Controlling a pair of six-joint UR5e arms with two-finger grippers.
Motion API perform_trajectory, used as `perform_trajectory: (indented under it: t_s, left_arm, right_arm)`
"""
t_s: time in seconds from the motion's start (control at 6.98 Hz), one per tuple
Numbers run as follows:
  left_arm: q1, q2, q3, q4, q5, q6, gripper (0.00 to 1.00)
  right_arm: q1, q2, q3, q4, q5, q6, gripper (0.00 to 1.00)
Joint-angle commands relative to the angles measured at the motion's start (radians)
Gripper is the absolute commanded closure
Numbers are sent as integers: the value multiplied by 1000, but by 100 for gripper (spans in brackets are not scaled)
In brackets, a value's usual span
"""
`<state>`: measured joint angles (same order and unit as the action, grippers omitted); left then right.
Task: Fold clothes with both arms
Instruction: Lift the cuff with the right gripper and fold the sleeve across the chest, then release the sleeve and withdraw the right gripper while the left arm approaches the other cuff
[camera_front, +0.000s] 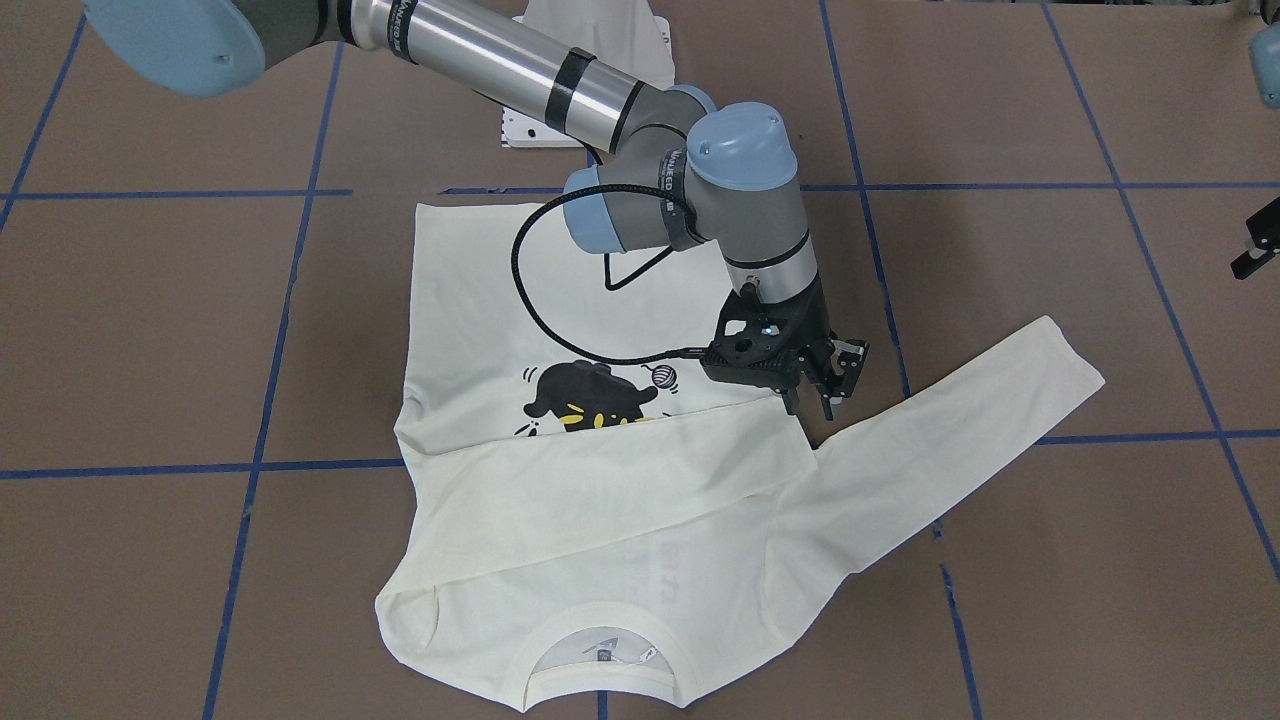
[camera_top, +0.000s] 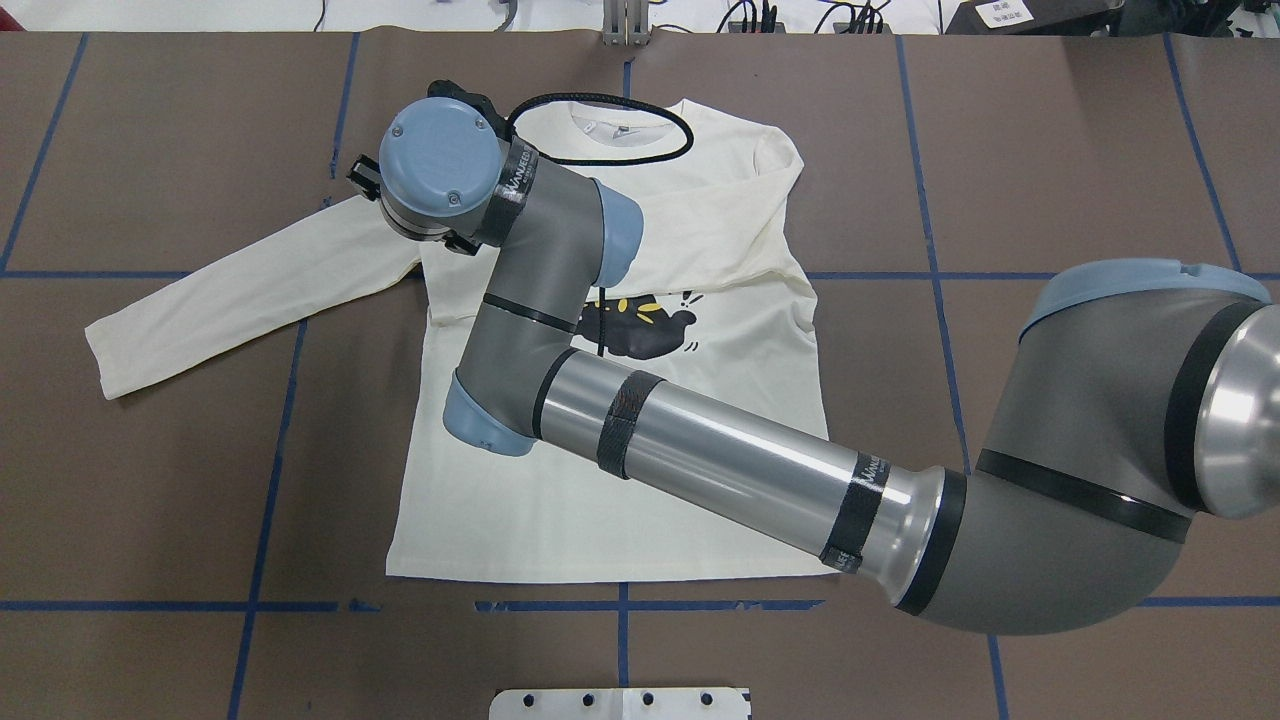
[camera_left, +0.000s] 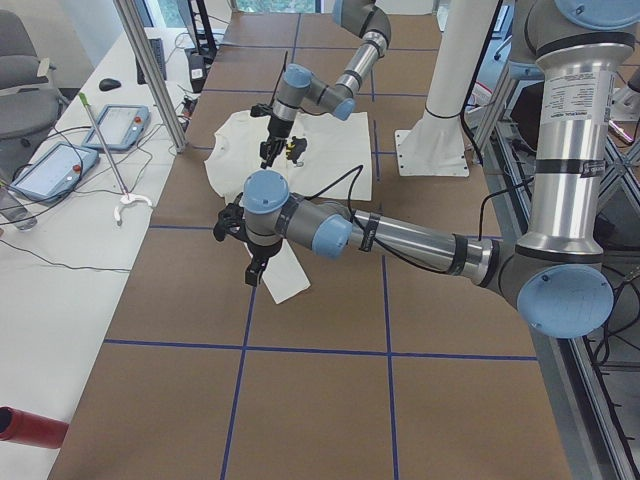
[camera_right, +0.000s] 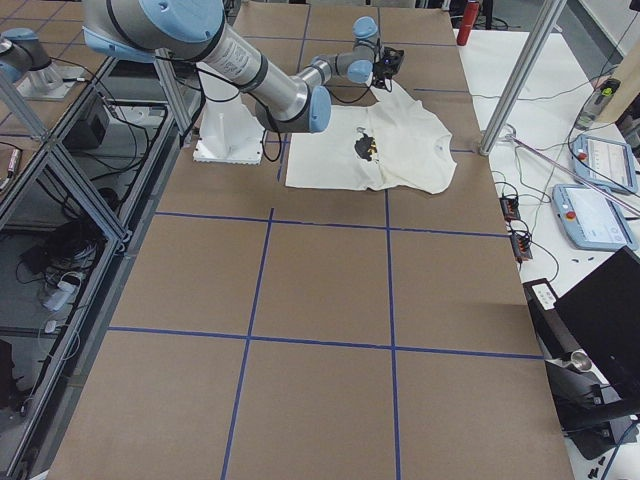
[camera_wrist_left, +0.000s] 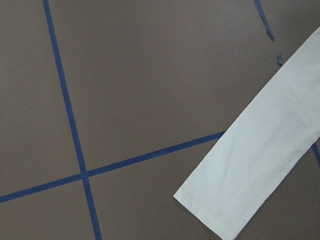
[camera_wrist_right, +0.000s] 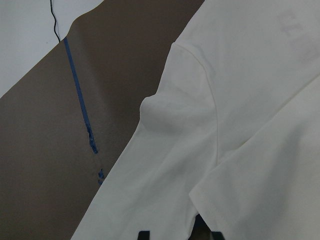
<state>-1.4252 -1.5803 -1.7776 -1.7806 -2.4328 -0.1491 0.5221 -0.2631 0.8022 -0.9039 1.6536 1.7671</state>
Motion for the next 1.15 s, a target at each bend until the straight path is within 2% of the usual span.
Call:
perform_trajectory:
  t_s: [0.0, 0.14, 0.29, 0.43, 0.57, 0.72, 0.86, 1.0]
  left_arm:
    - [113, -1, 32, -104, 20, -286, 0]
    - [158, 0, 93, -222, 103, -397, 1]
    - [167, 3, 186, -344, 107, -429, 1]
    - [167, -4, 290, -440, 106, -432, 1]
    - [170, -12, 322, -457, 104, -434, 2]
    - [181, -12, 328, -461, 110, -447, 2]
    - [193, -12, 343, -464, 110, -448, 3]
    - [209, -33, 378, -459, 104, -454, 12]
  right_arm:
    - [31, -66, 158, -63, 44, 35, 0]
    - [67, -214, 345, -105, 120, 35, 0]
    - [103, -389, 514, -105, 200, 28, 0]
    - [157, -579, 719, -102, 228, 25, 0]
    - [235, -710, 836, -93, 312, 5, 0]
    - [307, -770, 901, -105, 403, -6, 0]
    - [358, -895, 964, -102, 411, -6, 0]
    - [405, -989, 989, -89, 411, -55, 0]
